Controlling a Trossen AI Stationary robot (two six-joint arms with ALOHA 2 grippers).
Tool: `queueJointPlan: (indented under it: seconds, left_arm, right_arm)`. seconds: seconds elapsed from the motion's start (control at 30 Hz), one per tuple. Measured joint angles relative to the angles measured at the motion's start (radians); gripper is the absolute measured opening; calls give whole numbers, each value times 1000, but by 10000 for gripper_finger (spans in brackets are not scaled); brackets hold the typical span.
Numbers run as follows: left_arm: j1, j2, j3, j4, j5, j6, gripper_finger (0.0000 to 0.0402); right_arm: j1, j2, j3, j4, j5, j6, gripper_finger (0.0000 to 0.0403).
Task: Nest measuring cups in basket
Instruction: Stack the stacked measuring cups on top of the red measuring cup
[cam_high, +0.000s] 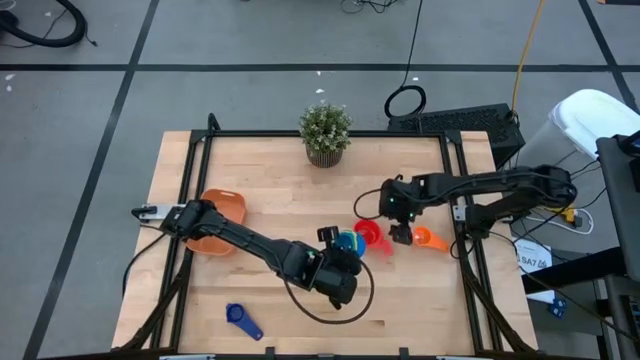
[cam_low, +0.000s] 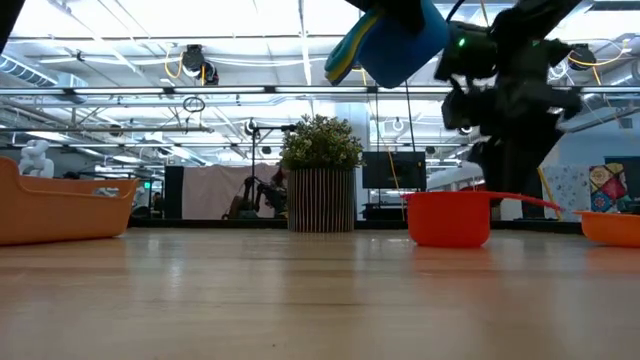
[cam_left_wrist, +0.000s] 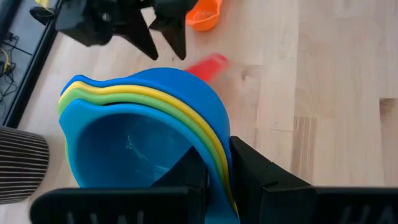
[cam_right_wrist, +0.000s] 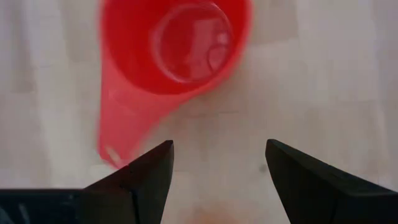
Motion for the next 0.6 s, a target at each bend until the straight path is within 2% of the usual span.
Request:
queueJointPlan:
  seconds: [0.1, 0.2, 0.27, 0.37, 0.47, 0.53, 0.6]
  left_arm:
    - [2, 0, 0, -4, -5, 0, 46]
    - [10, -1, 0, -14, -6, 0, 46]
    - [20, -1, 0, -32, -20, -2, 45]
    - [41, -1, 0, -52, -26, -8, 45]
    - [68, -1, 0, -52, -26, -5, 45]
    - [87, -1, 0, -51, -26, -2, 45]
    - [105, -1, 0, -50, -24, -1, 45]
  right_arm:
    - [42, -34, 0, 19, -33, 4, 246]
    - [70, -81, 0, 118, -179, -23, 240]
    - [78, -118, 0, 174, -187, -22, 234]
    - [81, -174, 0, 150, 47, -2, 224]
    - [80, -224, 0, 43, 287, 10, 217]
    - [79, -246, 0, -40, 386, 29, 215]
    - [78, -255, 0, -110, 427, 62, 215]
